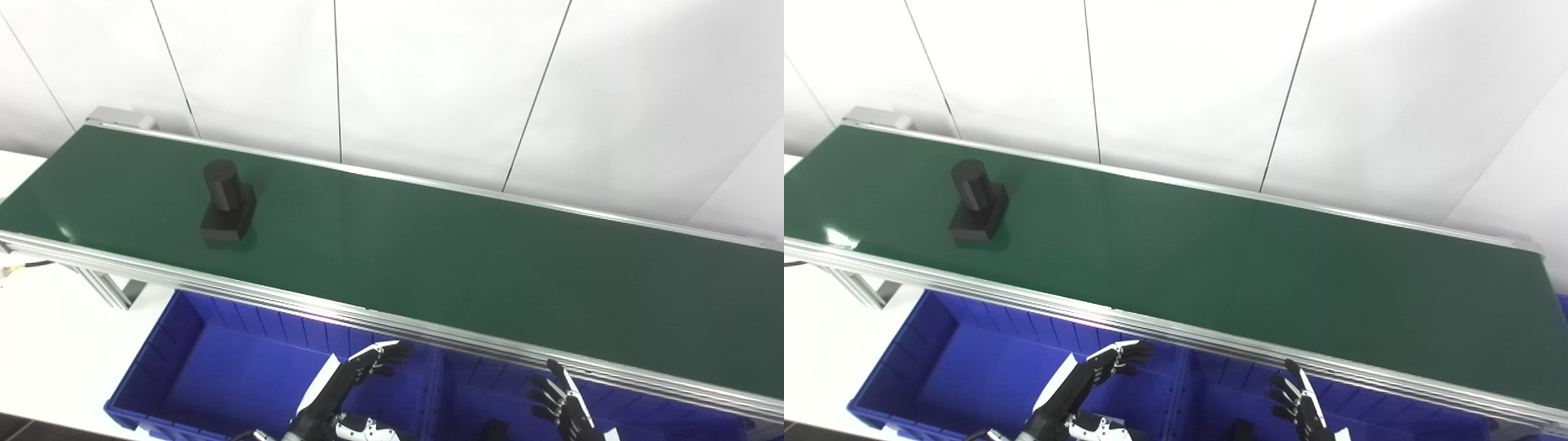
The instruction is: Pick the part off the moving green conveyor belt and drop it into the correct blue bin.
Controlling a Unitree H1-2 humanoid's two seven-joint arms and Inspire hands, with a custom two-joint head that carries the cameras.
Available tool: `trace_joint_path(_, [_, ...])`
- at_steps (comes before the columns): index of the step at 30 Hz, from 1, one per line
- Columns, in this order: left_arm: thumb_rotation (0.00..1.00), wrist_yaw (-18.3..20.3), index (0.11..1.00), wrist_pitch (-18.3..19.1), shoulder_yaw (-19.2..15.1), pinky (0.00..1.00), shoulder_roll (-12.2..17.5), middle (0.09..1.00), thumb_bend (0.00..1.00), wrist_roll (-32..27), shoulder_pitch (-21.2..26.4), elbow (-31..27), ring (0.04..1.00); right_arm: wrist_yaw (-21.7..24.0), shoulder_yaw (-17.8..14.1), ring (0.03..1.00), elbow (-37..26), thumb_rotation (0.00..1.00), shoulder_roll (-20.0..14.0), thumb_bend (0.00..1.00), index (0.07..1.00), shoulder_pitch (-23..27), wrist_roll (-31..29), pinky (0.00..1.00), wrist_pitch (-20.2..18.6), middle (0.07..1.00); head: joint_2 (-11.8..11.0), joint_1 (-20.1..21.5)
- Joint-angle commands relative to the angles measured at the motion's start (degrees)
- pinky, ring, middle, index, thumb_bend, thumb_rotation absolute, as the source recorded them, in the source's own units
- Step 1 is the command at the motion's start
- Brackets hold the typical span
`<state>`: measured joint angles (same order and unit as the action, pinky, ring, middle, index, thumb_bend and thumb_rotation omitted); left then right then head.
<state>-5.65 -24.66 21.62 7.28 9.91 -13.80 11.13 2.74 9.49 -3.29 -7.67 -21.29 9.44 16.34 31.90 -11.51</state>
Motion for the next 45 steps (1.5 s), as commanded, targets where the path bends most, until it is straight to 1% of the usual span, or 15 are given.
trace_joint_path(1, [0.22, -2.0, 0.799, -2.3, 0.8, 0.73, 0.5, 0.818, 0.85, 0.0, 1.1, -0.5, 0.794, 0.2, -0.2, 0.819, -0.3, 0.29, -0.3, 0.86, 0.964, 0.2, -0.6, 0.76, 3.4, 0.861, -1.1, 0.1])
trace_joint_path(5, [0.22, -3.8, 0.795, -2.3, 2.1, 0.72, 1.2, 0.814, 0.86, 0.4, 1.6, 0.4, 0.79, 0.1, -0.3, 0.812, 0.5, 0.27, -0.1, 0.87, 0.959, 0.4, -1.0, 0.75, 3.8, 0.852, -2.4, -0.2])
trace_joint_path(9, [0.22, -5.1, 0.78, -2.3, 3.1, 0.72, 1.5, 0.805, 0.88, 0.1, 2.0, 1.0, 0.786, 0.1, -0.2, 0.82, 0.8, 0.27, -0.3, 0.87, 0.962, 0.5, -1.0, 0.74, 3.9, 0.86, -2.7, -0.2])
trace_joint_path(12, [0.21, -5.8, 0.775, -2.3, 3.5, 0.71, 1.6, 0.803, 0.88, 0.4, 2.2, 1.2, 0.784, -0.7, -0.4, 0.804, 2.1, 0.26, -0.2, 0.87, 0.957, 0.8, 0.1, 0.71, 5.7, 0.85, -3.1, -0.2])
trace_joint_path(18, [0.21, -6.3, 0.776, -2.3, 4.0, 0.7, 1.7, 0.803, 0.89, 0.0, 2.4, 1.4, 0.775, -0.4, -0.7, 0.797, 2.6, 0.23, 0.1, 0.87, 0.955, 0.9, -1.9, 0.71, 7.6, 0.839, -3.0, 0.3])
trace_joint_path(22, [0.21, -7.1, 0.776, -2.3, 4.6, 0.7, 1.8, 0.804, 0.89, 0.4, 2.6, 1.7, 0.776, -0.3, -0.9, 0.787, 2.5, 0.23, 0.3, 0.88, 0.947, 0.9, -3.0, 0.7, 8.4, 0.829, -3.0, 0.5])
trace_joint_path(24, [0.21, -7.6, 0.774, -2.3, 4.9, 0.71, 1.8, 0.802, 0.89, 0.3, 2.8, 1.9, 0.777, 0.1, -1.0, 0.791, 2.5, 0.24, 0.2, 0.87, 0.95, 0.9, -3.6, 0.71, 8.8, 0.832, -3.0, 0.5])
trace_joint_path(27, [0.2, -7.5, 0.774, -2.3, 4.9, 0.71, 1.5, 0.798, 0.89, -0.6, 3.1, 2.2, 0.777, 0.6, -1.2, 0.801, 1.1, 0.24, 0.0, 0.87, 0.95, 1.0, -5.0, 0.74, 8.6, 0.837, -3.3, 0.6])
trace_joint_path(33, [0.17, -6.0, 0.769, -2.3, 3.9, 0.72, 0.3, 0.797, 0.88, -3.8, 3.5, 3.2, 0.782, 1.7, -1.7, 0.796, -2.7, 0.25, -0.2, 0.88, 0.942, 1.9, -7.0, 0.73, 7.7, 0.829, -3.6, 0.4])
trace_joint_path(37, [0.14, -4.2, 0.757, -2.3, 2.4, 0.71, -0.9, 0.793, 0.88, -5.9, 3.1, 3.3, 0.783, 2.1, -2.3, 0.798, -6.2, 0.28, -0.1, 0.9, 0.932, 4.0, -7.3, 0.73, 6.6, 0.823, -3.7, 0.4])
trace_joint_path(38, [0.14, -3.8, 0.755, -2.3, 2.1, 0.71, -1.1, 0.793, 0.88, -6.1, 3.0, 3.4, 0.784, 2.5, -2.3, 0.799, -7.1, 0.29, -0.1, 0.9, 0.931, 4.7, -8.5, 0.73, 5.7, 0.823, -3.7, 0.4])
trace_joint_path(41, [0.14, -3.2, 0.754, -2.3, 1.6, 0.71, -1.5, 0.794, 0.88, -6.2, 3.0, 3.4, 0.784, 3.0, -2.5, 0.802, -9.0, 0.28, -0.1, 0.9, 0.932, 6.5, -9.9, 0.73, 4.2, 0.828, -3.6, 0.4])
trace_joint_path(43, [0.14, -3.0, 0.752, -2.3, 1.3, 0.7, -1.7, 0.793, 0.88, -6.1, 3.0, 3.5, 0.78, 3.1, -2.9, 0.797, -9.9, 0.29, 0.0, 0.9, 0.931, 8.0, -9.8, 0.73, 3.7, 0.825, -3.5, 0.5])
trace_joint_path(45, [0.14, -2.7, 0.752, -2.3, 1.0, 0.71, -1.9, 0.794, 0.88, -6.1, 3.2, 3.8, 0.783, 3.1, -3.1, 0.801, -11.0, 0.3, 0.2, 0.9, 0.932, 9.9, -9.3, 0.73, 2.3, 0.829, -3.5, 0.8])
